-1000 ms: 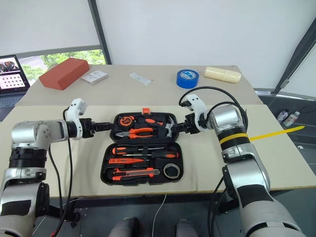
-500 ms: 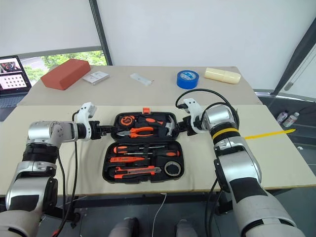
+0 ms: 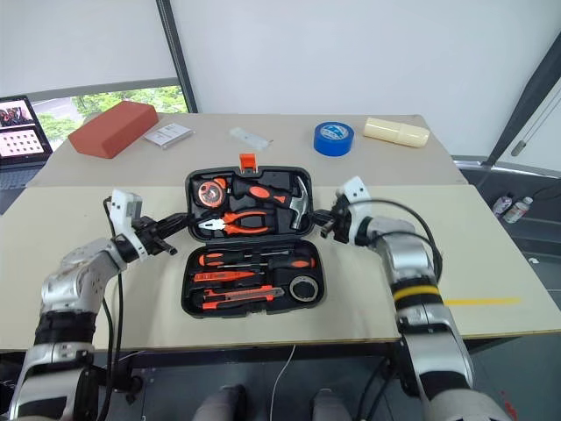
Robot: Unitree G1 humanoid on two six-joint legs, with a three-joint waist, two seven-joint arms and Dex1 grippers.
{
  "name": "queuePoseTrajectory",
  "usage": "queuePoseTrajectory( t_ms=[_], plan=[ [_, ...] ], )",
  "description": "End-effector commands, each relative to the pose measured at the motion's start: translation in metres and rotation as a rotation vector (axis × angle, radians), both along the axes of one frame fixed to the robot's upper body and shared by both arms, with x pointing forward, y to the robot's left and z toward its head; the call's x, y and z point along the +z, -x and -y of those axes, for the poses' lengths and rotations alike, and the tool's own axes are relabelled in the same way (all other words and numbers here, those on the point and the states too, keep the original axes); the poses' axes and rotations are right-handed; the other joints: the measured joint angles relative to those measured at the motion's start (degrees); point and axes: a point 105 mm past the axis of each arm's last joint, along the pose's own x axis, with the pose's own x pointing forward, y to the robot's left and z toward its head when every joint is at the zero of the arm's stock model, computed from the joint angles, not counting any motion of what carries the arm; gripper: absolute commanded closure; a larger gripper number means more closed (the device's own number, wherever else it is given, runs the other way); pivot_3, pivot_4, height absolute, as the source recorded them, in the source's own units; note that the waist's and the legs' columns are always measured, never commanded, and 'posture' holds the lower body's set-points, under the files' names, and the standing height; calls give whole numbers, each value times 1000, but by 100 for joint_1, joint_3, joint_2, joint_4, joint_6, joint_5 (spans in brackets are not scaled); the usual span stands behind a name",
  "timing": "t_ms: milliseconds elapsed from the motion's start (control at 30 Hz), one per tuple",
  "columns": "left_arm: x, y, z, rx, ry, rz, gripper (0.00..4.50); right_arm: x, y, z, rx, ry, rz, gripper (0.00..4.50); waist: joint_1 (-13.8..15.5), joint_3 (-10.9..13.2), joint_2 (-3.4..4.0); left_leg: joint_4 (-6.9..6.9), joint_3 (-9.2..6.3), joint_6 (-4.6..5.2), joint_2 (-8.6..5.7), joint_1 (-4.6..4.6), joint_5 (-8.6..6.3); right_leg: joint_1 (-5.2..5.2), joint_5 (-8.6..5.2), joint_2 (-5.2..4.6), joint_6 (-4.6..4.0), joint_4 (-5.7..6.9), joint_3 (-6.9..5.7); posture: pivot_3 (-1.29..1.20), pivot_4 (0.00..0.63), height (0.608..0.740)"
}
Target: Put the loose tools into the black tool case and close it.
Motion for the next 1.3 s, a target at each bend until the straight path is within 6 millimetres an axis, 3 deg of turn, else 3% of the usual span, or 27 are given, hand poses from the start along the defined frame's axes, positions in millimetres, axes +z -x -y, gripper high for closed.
queuePoseTrajectory(
  t_ms=[33, 200, 333, 467, 567, 600, 733, 833, 867, 933, 1133, 1300],
  plan=[
    [7, 22, -18, 53, -208, 198, 4473, 13, 20, 22, 24, 176, 308, 4500, 1, 0, 0, 2, 1, 0, 0, 3, 0, 2, 0, 0, 0, 0, 0, 0, 150, 740],
    [-21, 48, -20, 26, -294, 211, 4473, -18, 36, 39, 53, 359, 427, 4500, -6, 0, 0, 9, 7, 0, 2, 36, 1, 28, -5, -2, -6, 0, 4, 0, 150, 740],
    [-34, 62, -21, 14, -308, 186, 3151, -30, 44, 51, 76, 397, 426, 3166, 5, 0, -1, 11, 15, 0, 3, 73, 1, 62, -10, -4, -10, 0, 10, 0, 150, 740],
    [-34, 66, -44, 93, -286, 153, 1835, -17, 48, 68, 49, 407, 468, 1884, -5, 1, -3, 11, 19, 0, 7, 81, 1, 66, -27, -7, -38, 1, 11, 0, 150, 740],
    [-29, 65, -55, 102, -259, 120, 1835, -12, 58, 78, 59, 344, 383, 1884, -5, 1, -3, 11, 19, 0, 8, 93, 1, 71, -30, -6, -32, 8, 11, 0, 150, 740],
    [-26, 60, -56, 101, -252, 108, 1778, -14, 66, 79, 84, 271, 266, 2091, 26, 2, -3, 11, 19, 1, 9, 93, 1, 72, -30, -5, -32, 9, 11, 0, 150, 740],
    [-17, 40, -54, 96, -244, 74, 2911, -18, 101, 63, 246, 162, 35, 3338, 78, 1, -5, 9, 15, 2, 9, 120, 0, 117, -47, -7, -48, 4, 6, 0, 150, 740],
    [-10, 9, -29, -7, -272, 28, 3911, -45, 137, 33, 420, 220, -168, 4284, 134, 0, -9, 14, 16, 1, 8, 119, 0, 118, -54, -8, -38, 6, 5, 0, 150, 740],
    [-9, 3, -24, -28, -282, 22, 4343, -49, 143, 27, 445, 224, -196, 4500, 140, -3, -14, 15, 13, -2, 11, 119, -2, 114, -64, -4, -23, 6, -1, 0, 150, 740],
    [-13, -8, -13, -84, -320, -20, 4453, -51, 148, 13, 486, 218, -223, 4500, 139, -2, -15, 20, 13, -8, 10, 119, -6, 115, -63, -3, -23, 5, -1, 0, 150, 740],
    [-30, -22, 6, -210, -404, -130, 4453, -52, 135, -14, 483, 239, -209, 4500, 59, 1, -20, 23, 15, -1, 9, 113, -2, 103, -55, 0, -6, 4, 3, 0, 150, 740],
    [-51, -7, 3, -298, -403, -234, 4453, -51, 93, -19, 342, 281, -112, 4500, 2, 7, -31, 16, 13, 1, 11, 104, -1, 91, -43, 5, 13, 11, 3, 0, 150, 740]
  ],
)
